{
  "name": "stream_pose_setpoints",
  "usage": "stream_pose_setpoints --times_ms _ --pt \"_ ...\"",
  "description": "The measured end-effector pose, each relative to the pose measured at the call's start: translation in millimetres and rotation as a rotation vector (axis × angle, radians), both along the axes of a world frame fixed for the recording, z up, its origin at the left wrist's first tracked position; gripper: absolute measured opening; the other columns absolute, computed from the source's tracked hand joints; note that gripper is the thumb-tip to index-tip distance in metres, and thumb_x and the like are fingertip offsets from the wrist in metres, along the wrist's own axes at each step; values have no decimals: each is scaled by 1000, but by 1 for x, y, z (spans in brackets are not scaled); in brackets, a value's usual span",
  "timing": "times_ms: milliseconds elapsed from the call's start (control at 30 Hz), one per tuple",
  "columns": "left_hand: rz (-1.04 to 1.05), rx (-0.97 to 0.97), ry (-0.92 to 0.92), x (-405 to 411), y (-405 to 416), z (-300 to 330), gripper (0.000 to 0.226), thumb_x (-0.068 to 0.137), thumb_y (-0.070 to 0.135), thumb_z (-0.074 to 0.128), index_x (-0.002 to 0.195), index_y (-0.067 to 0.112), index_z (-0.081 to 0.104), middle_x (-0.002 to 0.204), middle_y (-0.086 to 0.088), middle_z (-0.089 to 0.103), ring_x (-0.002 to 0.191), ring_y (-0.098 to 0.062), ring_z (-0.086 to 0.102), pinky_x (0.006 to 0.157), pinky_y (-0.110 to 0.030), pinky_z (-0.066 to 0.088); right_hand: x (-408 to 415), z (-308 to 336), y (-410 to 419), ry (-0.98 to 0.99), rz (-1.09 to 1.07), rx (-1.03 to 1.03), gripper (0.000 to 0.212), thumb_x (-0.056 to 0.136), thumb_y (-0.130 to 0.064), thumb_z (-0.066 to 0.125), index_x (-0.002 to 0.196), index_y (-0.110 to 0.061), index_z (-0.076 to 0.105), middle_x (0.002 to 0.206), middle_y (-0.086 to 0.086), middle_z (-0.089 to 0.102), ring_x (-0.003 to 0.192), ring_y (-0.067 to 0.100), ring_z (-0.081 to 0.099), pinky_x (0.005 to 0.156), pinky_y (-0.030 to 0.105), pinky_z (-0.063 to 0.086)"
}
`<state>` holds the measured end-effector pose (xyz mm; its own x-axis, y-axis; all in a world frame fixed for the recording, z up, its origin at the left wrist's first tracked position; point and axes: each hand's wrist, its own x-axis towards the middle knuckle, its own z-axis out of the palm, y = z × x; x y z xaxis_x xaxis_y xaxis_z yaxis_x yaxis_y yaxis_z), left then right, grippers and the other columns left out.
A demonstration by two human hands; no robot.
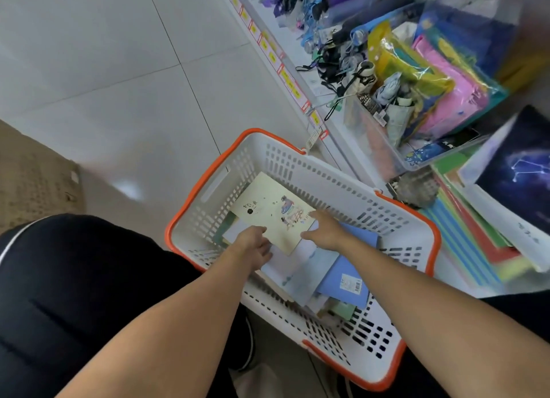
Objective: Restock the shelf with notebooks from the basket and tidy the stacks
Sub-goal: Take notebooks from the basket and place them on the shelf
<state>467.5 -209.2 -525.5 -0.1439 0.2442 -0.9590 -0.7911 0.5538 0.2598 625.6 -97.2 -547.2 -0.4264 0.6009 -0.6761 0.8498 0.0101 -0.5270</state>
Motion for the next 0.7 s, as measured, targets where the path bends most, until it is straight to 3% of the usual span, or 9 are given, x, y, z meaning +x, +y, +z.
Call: stream_pose_setpoints --times_ms 67,100,167,233,333,467,533,600,700 --pt "-4 -6 12 -3 0 -3 25 98 17 49 121 7 51 98 -2 65 88 -24 63 106 -36 39 4 -2 3 -11 43 21 72 86 -27 74 147 -9 40 157 3 26 136 23 42 105 41 45" --pt "-18 -22 28 -5 0 -6 15 98 17 50 109 6 52 77 -3 55 67 -21 54 101 -34 43 6 -2 2 -17 71 51 69 86 -25 74 146 -10 43 156 2 28 135 22 43 107 39 43" --pt "-49 -40 47 -8 -2 -7 16 98 18 53 85 9 49 60 -3 44 53 -17 42 73 -27 52 10 -4 -3 11 48 91 59 87 -21 72 141 -9 50 151 2 35 132 22 46 108 33 40" --pt "-82 -21 36 -7 -1 -9 16 96 18 57 83 9 54 52 -2 54 51 -16 50 56 -27 45 12 -6 -12 56 -61 93 49 87 -20 72 133 -11 57 145 3 43 126 22 50 104 33 43" --pt "-194 27 80 1 2 -4 15 97 14 57 110 10 57 82 -6 65 73 -19 60 68 -35 51 12 -4 -27 73 -182 34 44 88 -24 70 130 -16 58 141 1 48 125 22 52 101 37 46" --pt "-250 232 235 13 6 10 29 100 6 45 124 22 49 114 -6 63 93 -25 65 64 -36 56 12 11 -36 202 -400 -70 50 86 -27 73 128 -19 46 123 -5 53 111 23 58 90 43 54" --pt "-276 318 295 12 10 27 37 99 7 46 131 26 47 121 -4 62 103 -28 63 68 -38 57 10 32 -25 342 -604 -143 39 85 -26 75 114 -17 52 114 -2 62 101 24 63 84 45 56" --pt "-306 409 335 2 17 49 40 99 7 48 134 26 46 122 -4 62 104 -28 62 69 -37 56 9 62 -7 499 -770 -303 36 88 -22 73 118 -11 57 109 10 71 91 27 69 81 43 58" --pt "-382 531 363 -21 33 89 34 100 8 48 130 23 50 119 -4 65 99 -25 63 72 -35 55 17 116 19 614 -708 -338 22 96 -10 61 117 -9 58 95 15 72 77 28 71 67 35 60"
